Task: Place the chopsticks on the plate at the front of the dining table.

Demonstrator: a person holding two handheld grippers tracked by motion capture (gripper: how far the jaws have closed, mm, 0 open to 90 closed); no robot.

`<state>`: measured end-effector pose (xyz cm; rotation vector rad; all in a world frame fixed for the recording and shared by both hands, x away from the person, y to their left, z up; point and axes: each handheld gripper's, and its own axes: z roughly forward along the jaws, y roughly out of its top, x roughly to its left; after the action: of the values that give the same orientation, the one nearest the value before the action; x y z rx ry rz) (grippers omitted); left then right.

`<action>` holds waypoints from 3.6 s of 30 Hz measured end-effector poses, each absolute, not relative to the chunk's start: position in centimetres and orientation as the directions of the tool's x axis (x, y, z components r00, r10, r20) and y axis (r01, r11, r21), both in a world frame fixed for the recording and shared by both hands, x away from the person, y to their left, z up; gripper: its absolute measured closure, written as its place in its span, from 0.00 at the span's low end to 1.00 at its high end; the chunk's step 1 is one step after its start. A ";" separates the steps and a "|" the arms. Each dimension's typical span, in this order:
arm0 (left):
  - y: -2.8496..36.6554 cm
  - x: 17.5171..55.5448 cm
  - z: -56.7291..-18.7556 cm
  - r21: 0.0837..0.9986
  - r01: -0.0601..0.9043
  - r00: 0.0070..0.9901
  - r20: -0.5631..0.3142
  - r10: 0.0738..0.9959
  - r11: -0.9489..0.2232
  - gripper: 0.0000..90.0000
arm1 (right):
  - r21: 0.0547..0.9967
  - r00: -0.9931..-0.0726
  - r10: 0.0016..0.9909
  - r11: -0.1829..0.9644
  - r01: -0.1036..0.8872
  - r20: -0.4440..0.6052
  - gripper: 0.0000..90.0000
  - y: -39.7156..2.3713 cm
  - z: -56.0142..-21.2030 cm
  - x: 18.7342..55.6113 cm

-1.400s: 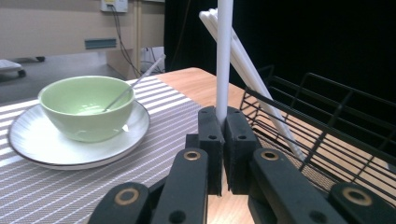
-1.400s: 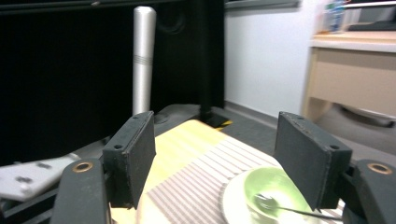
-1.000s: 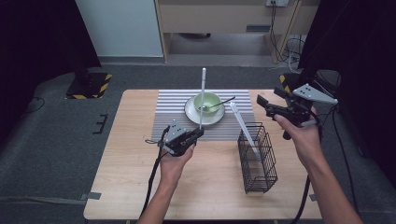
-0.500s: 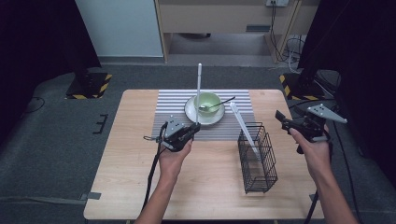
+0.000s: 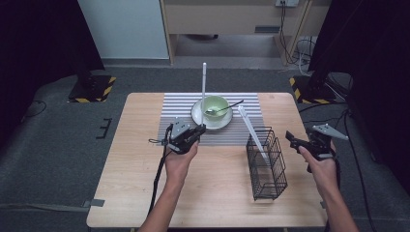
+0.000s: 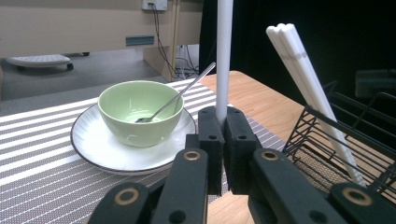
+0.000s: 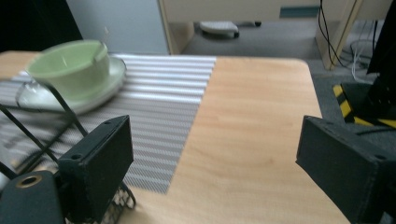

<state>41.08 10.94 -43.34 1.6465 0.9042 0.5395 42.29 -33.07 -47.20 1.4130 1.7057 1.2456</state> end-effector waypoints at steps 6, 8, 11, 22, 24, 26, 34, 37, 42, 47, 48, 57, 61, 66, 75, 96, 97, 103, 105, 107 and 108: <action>10.9 41.2 -43.4 0.960 0.272 0.581 -0.105 0.807 -0.071 0.96 | 0.883 -0.237 0.965 0.011 0.469 0.114 0.12 -33.1 -49.6 42.4; 10.9 41.2 -43.3 0.959 0.275 0.573 -0.108 0.812 -0.066 0.96 | 0.874 -0.231 0.967 0.021 0.486 0.105 0.12 -32.9 -50.3 42.4; 10.8 41.1 -43.1 0.958 0.281 0.564 -0.119 0.817 -0.055 0.96 | 0.867 -0.227 0.969 0.032 0.498 0.095 0.12 -32.6 -51.0 42.5; 10.2 41.7 -43.0 0.948 0.312 0.538 -0.121 0.834 -0.064 0.96 | 0.835 -0.222 0.974 0.082 0.543 0.049 0.11 -31.5 -52.8 42.1; 10.2 41.8 -43.0 0.949 0.309 0.543 -0.122 0.831 -0.062 0.96 | 0.833 -0.203 0.978 0.073 0.548 0.048 0.11 -31.6 -53.1 41.9; 10.1 42.0 -43.1 0.947 0.313 0.543 -0.122 0.831 -0.066 0.96 | 0.833 -0.199 0.979 0.075 0.549 0.043 0.11 -31.6 -53.3 41.8; 10.1 42.4 -43.2 0.946 0.317 0.543 -0.119 0.831 -0.072 0.96 | 0.800 -0.179 0.984 0.098 0.592 0.012 0.14 -31.5 -54.4 41.9; 10.2 42.6 -43.2 0.945 0.322 0.538 -0.125 0.834 -0.066 0.96 | 0.789 -0.178 0.984 0.099 0.606 0.013 0.12 -31.5 -54.8 42.0; 10.1 42.8 -43.1 0.943 0.326 0.529 -0.125 0.839 -0.065 0.96 | 0.777 -0.185 0.983 0.108 0.620 0.011 0.12 -31.3 -54.8 42.0; 10.1 43.3 -43.5 0.939 0.335 0.522 -0.119 0.845 -0.074 0.96 | 0.750 -0.181 0.983 0.107 0.653 0.017 0.12 -31.2 -55.0 42.3; 10.1 43.4 -43.6 0.938 0.337 0.520 -0.117 0.846 -0.077 0.96 | 0.745 -0.183 0.983 0.110 0.658 0.016 0.12 -31.1 -55.0 42.3; 10.6 44.1 -44.4 0.930 0.361 0.477 -0.122 0.870 -0.068 0.96 | 0.738 -0.190 0.982 0.118 0.664 0.013 0.10 -31.0 -55.0 42.4; 10.6 44.4 -44.8 0.922 0.381 0.450 -0.125 0.884 -0.063 0.96 | 0.737 -0.191 0.982 0.119 0.666 0.014 0.09 -31.0 -55.0 42.4; 10.4 44.6 -45.0 0.914 0.403 0.401 -0.135 0.906 -0.042 0.96 | 0.736 -0.194 0.981 0.122 0.666 0.014 0.09 -31.0 -55.0 42.4; 9.6 45.2 -45.2 0.905 0.425 0.316 -0.118 0.941 -0.029 0.96 | 0.737 -0.213 0.977 0.135 0.662 0.012 0.09 -30.9 -55.1 42.3; 8.5 46.3 -45.8 0.888 0.460 0.249 -0.112 0.962 -0.016 0.96 | 0.736 -0.206 0.979 0.129 0.664 0.014 0.09 -30.8 -55.0 42.1; 8.5 46.4 -45.9 0.886 0.463 0.249 -0.110 0.962 -0.018 0.96 | 0.736 -0.206 0.979 0.129 0.664 0.014 0.09 -30.8 -55.0 42.1; 8.2 46.8 -46.5 0.870 0.492 0.245 -0.107 0.964 -0.028 0.96 | 0.737 -0.207 0.978 0.130 0.664 0.014 0.09 -30.8 -55.1 42.1; 8.1 46.9 -46.7 0.866 0.500 0.240 -0.112 0.964 -0.024 0.96 | 0.736 -0.207 0.978 0.130 0.664 0.013 0.09 -30.8 -55.1 42.1; 8.0 46.9 -46.9 0.862 0.505 0.240 -0.109 0.965 -0.028 0.96 | 0.736 -0.206 0.978 0.129 0.664 0.014 0.09 -30.8 -55.0 42.1; 7.9 47.0 -47.0 0.861 0.509 0.237 -0.117 0.964 -0.021 0.96 | 0.736 -0.207 0.978 0.130 0.664 0.014 0.09 -30.8 -55.1 42.1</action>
<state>46.98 7.91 -47.01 1.6561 1.3912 0.6706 42.14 -30.83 -55.05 1.5765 1.9335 0.8621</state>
